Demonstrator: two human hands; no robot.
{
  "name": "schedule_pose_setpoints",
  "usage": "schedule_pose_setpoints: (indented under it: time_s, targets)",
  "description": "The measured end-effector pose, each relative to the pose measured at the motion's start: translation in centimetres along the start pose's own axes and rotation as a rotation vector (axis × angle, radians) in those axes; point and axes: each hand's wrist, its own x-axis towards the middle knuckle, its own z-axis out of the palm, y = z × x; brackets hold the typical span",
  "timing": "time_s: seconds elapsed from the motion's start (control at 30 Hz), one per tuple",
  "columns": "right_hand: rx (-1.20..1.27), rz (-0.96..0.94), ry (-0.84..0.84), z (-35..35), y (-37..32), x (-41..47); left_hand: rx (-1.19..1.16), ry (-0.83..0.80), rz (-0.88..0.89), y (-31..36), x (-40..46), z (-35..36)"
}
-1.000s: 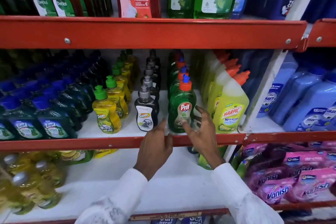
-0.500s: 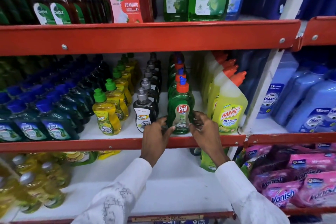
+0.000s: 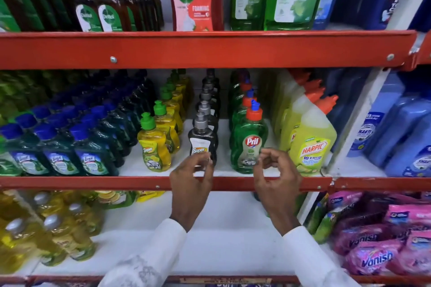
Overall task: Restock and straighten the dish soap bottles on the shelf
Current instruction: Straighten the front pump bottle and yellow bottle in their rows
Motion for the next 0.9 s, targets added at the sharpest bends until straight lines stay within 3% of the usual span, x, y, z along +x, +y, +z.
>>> schedule_pose_setpoints:
  time_s: [0.1, 0.23, 0.33, 0.83, 0.9]
  targets:
    - [0.005, -0.016, -0.217, 3.2, -1.5, -0.9, -0.015, 0.051, -0.037, -1.1, 1.3, -1.4]
    - [-0.077, 0.05, -0.443, 7.0, -1.8, -0.8, 0.124, -0.177, -0.072, -2.5, 3.1, -1.4]
    - [-0.096, 0.112, -0.521, 8.1, -1.7, -0.4, 0.091, -0.324, -0.129, -3.0, 4.0, -1.4]
    - [-0.113, 0.124, -0.525, 8.6, -1.0, -0.9, -0.022, -0.309, -0.097, -4.1, 3.9, -1.8]
    - [-0.074, 0.167, -0.462, 8.5, -1.3, -1.3, -0.014, -0.311, -0.082, -4.0, 3.6, -2.1]
